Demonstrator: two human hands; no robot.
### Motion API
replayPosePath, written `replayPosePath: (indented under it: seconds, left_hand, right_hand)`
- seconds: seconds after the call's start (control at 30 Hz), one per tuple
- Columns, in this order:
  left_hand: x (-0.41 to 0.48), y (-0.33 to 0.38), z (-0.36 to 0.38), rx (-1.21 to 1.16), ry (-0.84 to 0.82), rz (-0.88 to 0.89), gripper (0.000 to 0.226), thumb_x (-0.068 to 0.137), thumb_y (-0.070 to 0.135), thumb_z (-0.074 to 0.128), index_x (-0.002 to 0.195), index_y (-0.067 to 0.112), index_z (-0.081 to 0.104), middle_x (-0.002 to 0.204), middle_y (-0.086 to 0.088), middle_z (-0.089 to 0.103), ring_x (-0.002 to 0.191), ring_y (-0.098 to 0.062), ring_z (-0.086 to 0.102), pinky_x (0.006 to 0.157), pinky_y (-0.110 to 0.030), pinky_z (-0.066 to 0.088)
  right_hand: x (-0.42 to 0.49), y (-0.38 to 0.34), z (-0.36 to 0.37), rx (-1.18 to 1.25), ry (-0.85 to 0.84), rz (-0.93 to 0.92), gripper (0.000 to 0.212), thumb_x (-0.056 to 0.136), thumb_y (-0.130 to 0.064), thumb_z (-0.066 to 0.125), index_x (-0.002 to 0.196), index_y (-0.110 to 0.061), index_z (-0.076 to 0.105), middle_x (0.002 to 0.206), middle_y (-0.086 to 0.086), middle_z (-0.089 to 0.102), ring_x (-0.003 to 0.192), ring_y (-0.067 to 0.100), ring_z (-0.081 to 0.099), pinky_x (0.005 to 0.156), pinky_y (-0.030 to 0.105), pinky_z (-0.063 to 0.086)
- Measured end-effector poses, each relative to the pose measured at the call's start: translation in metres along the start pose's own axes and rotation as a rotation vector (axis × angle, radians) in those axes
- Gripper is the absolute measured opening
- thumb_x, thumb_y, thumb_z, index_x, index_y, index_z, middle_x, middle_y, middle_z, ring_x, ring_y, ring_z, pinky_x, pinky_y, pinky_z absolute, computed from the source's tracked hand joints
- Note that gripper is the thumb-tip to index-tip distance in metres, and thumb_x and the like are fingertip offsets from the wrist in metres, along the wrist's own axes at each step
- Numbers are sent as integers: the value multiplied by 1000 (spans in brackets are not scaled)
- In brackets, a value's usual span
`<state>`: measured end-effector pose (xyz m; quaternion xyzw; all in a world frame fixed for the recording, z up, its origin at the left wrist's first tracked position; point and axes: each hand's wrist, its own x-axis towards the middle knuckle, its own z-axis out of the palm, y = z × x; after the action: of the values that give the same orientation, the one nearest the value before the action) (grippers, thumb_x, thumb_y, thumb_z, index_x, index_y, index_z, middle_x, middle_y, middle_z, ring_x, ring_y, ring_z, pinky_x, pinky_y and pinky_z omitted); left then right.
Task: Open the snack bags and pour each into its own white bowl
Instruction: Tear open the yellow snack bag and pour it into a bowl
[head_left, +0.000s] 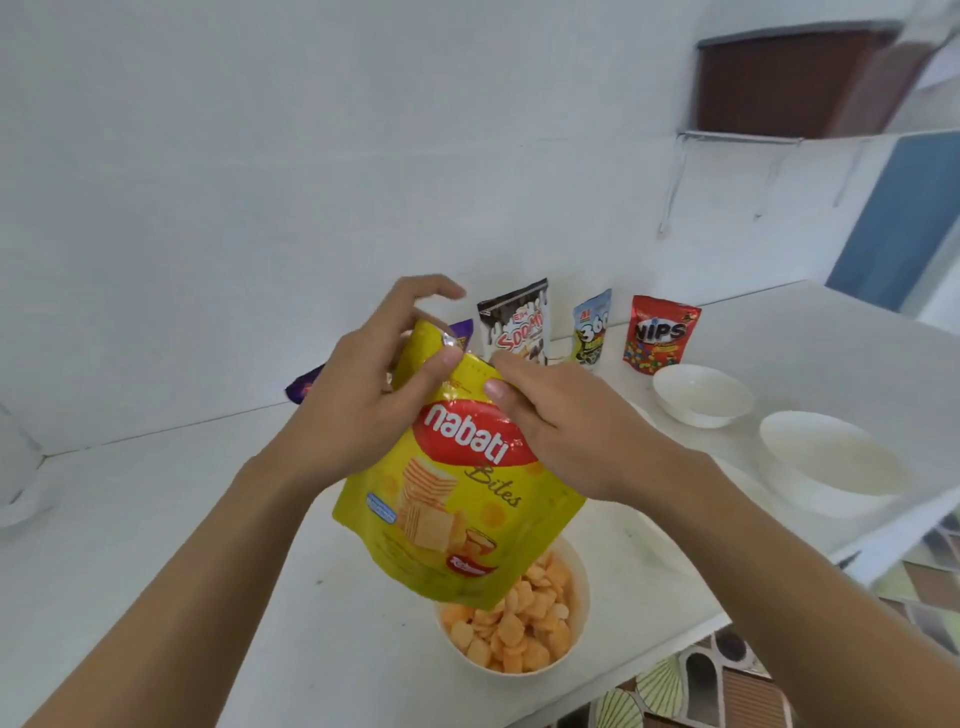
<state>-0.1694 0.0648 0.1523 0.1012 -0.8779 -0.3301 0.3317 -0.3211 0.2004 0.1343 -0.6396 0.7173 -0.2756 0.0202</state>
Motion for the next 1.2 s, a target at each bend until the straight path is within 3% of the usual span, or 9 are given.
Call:
replayPosePath:
  seconds: [0.1, 0.2, 0.3, 0.47, 0.73, 0.8, 0.93, 1.2]
  left_hand:
    - [15, 9, 17, 353, -113, 199, 32, 96, 54, 52, 120, 36, 65, 111, 15, 58, 101, -5, 63, 77, -28, 57]
    - [30, 17, 39, 419, -141, 257, 34, 96, 55, 46, 113, 35, 67, 104, 10, 57, 93, -12, 63, 68, -41, 58]
    - [44, 24, 63, 376, -120, 285, 27, 99, 46, 50, 109, 31, 69, 101, 9, 59, 91, -13, 63, 67, -43, 55]
    - [66, 55, 122, 293, 16, 286, 19, 97, 37, 59, 104, 26, 73, 93, 7, 63, 85, -12, 64, 67, -41, 54]
    - [119, 123, 252, 231, 128, 371, 17, 97, 29, 62, 108, 25, 75, 92, 8, 62, 82, -13, 62, 72, -38, 52]
    - [131, 140, 295, 253, 121, 450, 17, 97, 24, 62, 109, 24, 75, 94, 11, 61, 83, -15, 62, 71, -38, 51]
    - [160, 167, 387, 178, 53, 534, 15, 99, 20, 61, 108, 20, 72, 97, 2, 66, 84, -22, 64, 69, -43, 52]
    - [208, 216, 566, -47, -123, 567, 19, 100, 24, 56, 112, 21, 70, 100, 3, 65, 84, -16, 64, 68, -35, 56]
  right_hand:
    - [-13, 16, -16, -123, 22, -5, 28, 103, -47, 31, 121, -30, 45, 109, 0, 70, 89, 17, 66, 70, 36, 58]
    - [-27, 38, -33, -175, 94, 1, 30, 102, -50, 35, 120, -29, 48, 108, -1, 71, 88, 18, 67, 68, 38, 58]
    - [-45, 61, -49, -188, 174, -14, 22, 102, -50, 38, 115, -34, 46, 106, -4, 71, 88, 20, 67, 67, 40, 57]
    - [-79, 111, -88, -273, 298, -25, 29, 103, -46, 37, 117, -26, 53, 105, -4, 69, 85, 21, 65, 63, 37, 55]
    - [-165, 211, -170, -466, 519, 26, 24, 99, -25, 48, 122, -18, 53, 101, 3, 68, 82, 26, 62, 65, 35, 50]
    - [-194, 238, -190, -506, 547, 84, 20, 100, -24, 48, 118, -18, 53, 95, 2, 66, 78, 26, 59, 65, 39, 50]
    - [-254, 291, -223, -582, 579, 227, 18, 98, -23, 47, 107, -14, 60, 89, 3, 63, 75, 25, 54, 64, 42, 49]
    - [-354, 389, -271, -723, 657, 564, 14, 95, -20, 52, 100, -13, 63, 83, 3, 62, 72, 27, 54, 60, 40, 47]
